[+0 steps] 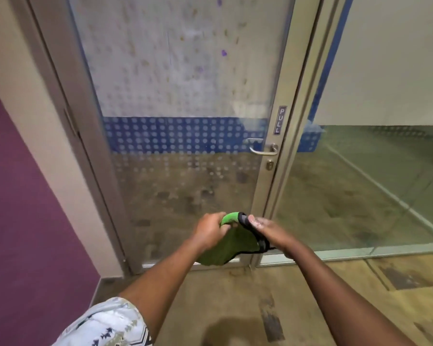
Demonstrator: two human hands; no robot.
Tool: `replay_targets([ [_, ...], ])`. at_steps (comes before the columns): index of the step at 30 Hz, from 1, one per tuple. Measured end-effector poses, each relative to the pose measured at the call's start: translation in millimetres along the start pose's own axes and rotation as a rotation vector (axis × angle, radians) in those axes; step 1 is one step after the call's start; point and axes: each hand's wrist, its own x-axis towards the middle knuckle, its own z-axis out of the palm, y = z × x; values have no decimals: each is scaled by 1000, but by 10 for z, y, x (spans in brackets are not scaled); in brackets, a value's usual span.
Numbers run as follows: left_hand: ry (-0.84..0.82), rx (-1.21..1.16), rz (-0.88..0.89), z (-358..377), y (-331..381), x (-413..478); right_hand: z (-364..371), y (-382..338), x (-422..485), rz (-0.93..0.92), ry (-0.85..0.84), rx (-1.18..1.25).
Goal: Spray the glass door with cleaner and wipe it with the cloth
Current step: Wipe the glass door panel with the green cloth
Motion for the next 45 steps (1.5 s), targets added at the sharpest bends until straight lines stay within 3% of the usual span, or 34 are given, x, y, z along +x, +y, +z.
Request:
replay_targets([
  [6,-7,34,-60,-238,-413,602,198,-223,780,-188,-152,-120],
  [11,-70,-51,-105,-347,-602,1209,223,-324,1559,-204,113,-206],
  [15,-135,-134,-166,-372,-776,1637,103,-395,2115,-236,117,-137],
  [21,-150,88,-271,-304,-1111,2141,2,-473,2678,-193,134,-183],
  [24,-78,134,-249,-375,-1167,2446,-53,-511,2913,-112,259,-207],
  [27,5,160,-166,-503,-1126,2761,-148,-581,3141,-14,557,-454],
  [29,83,206,-73,-596,-1075,2986,-158,-702,3290,144,667,-473],
  [34,196,316,135,-816,-963,3423,-93,-1092,3683,344,814,-93],
  [37,255,359,227,-955,-936,3588,47,-1275,3887,446,901,300],
  [39,283,370,263,-1050,-914,3678,216,-1377,3976,576,762,735],
  [41,301,398,281,-1154,-897,3742,369,-1515,4032,583,492,1121],
  [43,334,419,307,-1265,-908,3789,456,-1701,4094,476,345,1311],
  [45,381,419,347,-1366,-935,3824,479,-1894,4164,407,352,1430],
])
